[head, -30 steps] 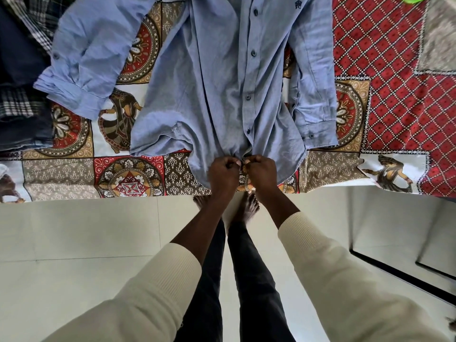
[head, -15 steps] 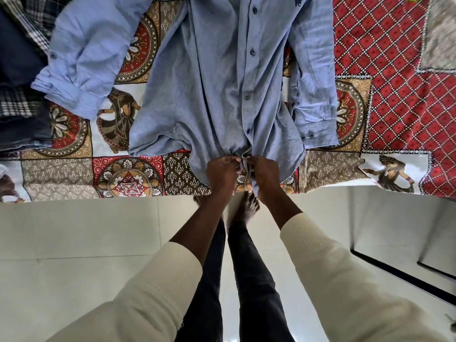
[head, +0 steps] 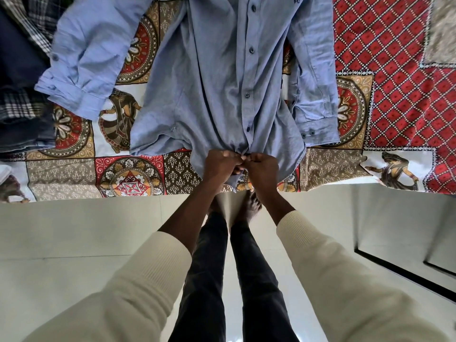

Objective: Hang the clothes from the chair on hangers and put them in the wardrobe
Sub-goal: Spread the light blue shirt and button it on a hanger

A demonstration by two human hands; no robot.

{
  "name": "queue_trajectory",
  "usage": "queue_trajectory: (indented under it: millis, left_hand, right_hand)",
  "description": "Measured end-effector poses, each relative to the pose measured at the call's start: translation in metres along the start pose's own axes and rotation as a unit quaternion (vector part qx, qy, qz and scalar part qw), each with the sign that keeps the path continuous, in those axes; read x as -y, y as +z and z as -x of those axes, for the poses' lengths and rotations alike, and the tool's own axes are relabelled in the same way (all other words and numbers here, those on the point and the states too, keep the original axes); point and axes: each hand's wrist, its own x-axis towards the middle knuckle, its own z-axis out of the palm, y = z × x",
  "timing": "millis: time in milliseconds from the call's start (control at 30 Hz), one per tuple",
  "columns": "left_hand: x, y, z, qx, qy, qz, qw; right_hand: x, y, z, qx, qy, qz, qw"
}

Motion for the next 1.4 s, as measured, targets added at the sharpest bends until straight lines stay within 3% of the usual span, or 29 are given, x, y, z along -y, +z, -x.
queue_trajectory:
  millis: [167, 367, 533, 767, 833, 900, 967, 1067, 1133, 1267, 1400]
  left_hand:
    - [0.006, 0.001, -0.011, -0.031, 0.048, -0.12, 0.991]
    - [0.009, 0.003, 0.007, -0.056, 0.192, -0.237, 0.951]
    - [0.019, 0.002, 0.0, -0.03, 0.11, -0.039, 0.993]
    - [0.006, 0.0, -0.001, 0.01, -0.007, 0.113, 0.993]
    - [0.002, -0.002, -0.003, 0.025, -0.007, 0.084, 0.996]
    - [-0.002, -0.002, -0.003, 0.013, -0.009, 0.058, 0.998]
    - [-0.003, -0.005, -0.004, -0.059, 0.034, -0.05, 0.996]
    - [-0.003, -0.016, -0.001, -0.156, 0.108, -0.3, 0.935]
    - [-0.012, -0.024, 0.002, -0.158, 0.136, -0.33, 0.921]
    - [-0.077, -0.042, -0.013, -0.208, 0.206, -0.317, 0.902]
    - [-0.167, -0.06, -0.063, -0.212, 0.336, -0.348, 0.849]
  right_hand:
    - [-0.005, -0.004, -0.006, 0.03, -0.041, 0.088, 0.995]
    - [0.002, -0.012, -0.012, 0.047, -0.126, 0.221, 0.966]
    - [-0.006, -0.016, -0.019, 0.086, -0.017, 0.073, 0.993]
    - [0.008, -0.018, -0.025, 0.141, 0.103, -0.1, 0.979]
    - [0.005, -0.016, -0.027, 0.092, 0.019, 0.056, 0.994]
    - [0.0, -0.012, -0.026, -0.003, -0.1, 0.22, 0.97]
    - [0.003, -0.012, -0.022, -0.017, -0.129, 0.244, 0.961]
    - [0.014, -0.016, -0.023, 0.047, -0.078, 0.279, 0.956]
    - [0.028, -0.027, -0.026, 0.059, -0.094, 0.295, 0.949]
    - [0.091, -0.058, -0.059, -0.014, -0.187, 0.248, 0.95]
    - [0.188, -0.071, -0.116, -0.019, -0.226, 0.279, 0.933]
